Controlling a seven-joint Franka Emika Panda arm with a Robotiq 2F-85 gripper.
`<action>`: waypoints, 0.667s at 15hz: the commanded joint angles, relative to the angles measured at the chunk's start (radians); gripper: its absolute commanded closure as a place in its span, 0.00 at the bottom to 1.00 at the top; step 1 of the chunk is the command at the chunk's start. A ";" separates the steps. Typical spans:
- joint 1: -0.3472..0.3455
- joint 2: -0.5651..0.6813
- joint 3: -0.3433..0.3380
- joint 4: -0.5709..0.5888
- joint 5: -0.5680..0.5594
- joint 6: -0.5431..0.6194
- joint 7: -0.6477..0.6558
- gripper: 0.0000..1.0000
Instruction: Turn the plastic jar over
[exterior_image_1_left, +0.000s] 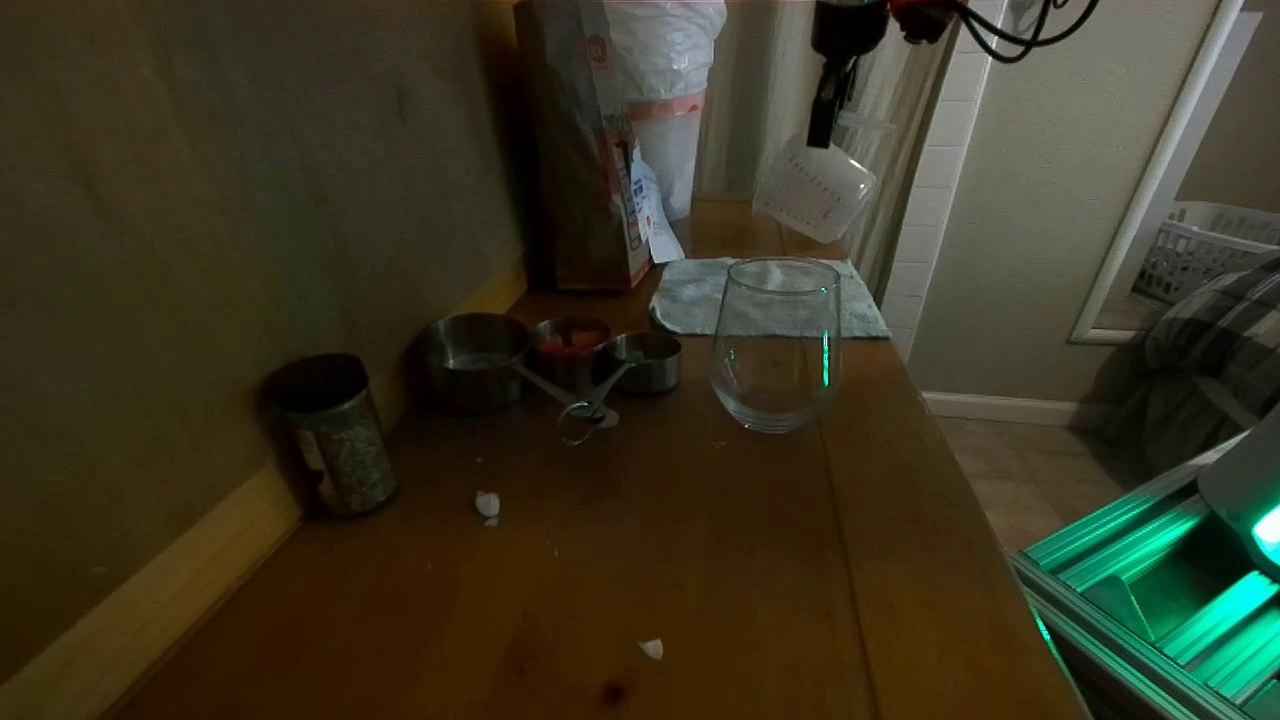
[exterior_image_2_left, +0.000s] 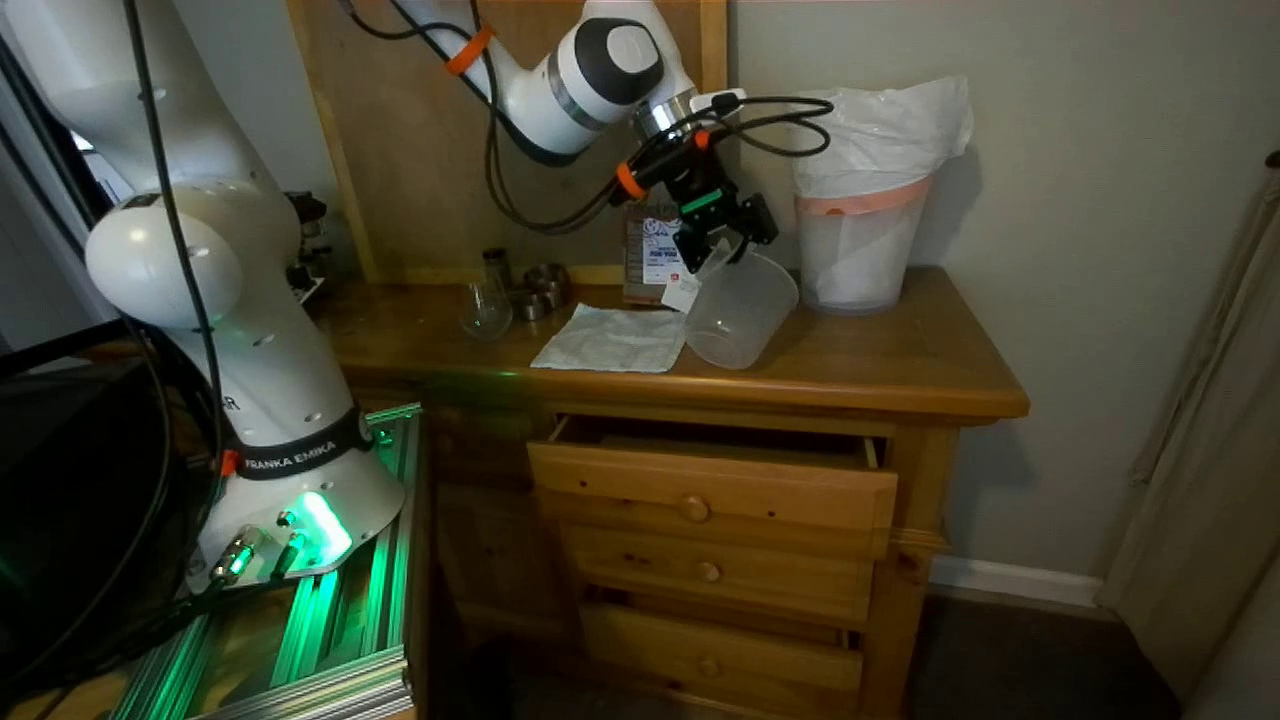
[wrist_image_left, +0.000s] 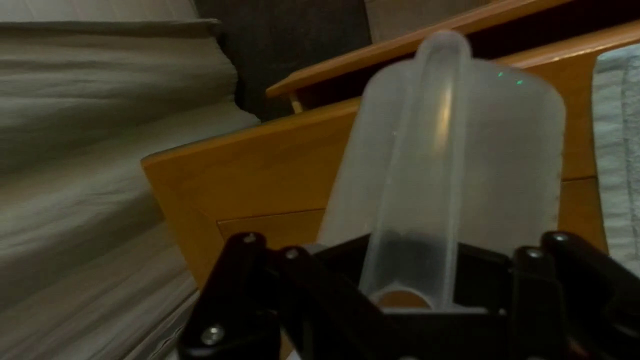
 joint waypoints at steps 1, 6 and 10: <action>0.010 0.066 0.027 0.076 -0.174 -0.061 0.093 1.00; 0.041 0.130 0.028 0.127 -0.271 -0.073 0.114 1.00; 0.047 0.148 0.019 0.151 -0.261 -0.067 0.102 0.60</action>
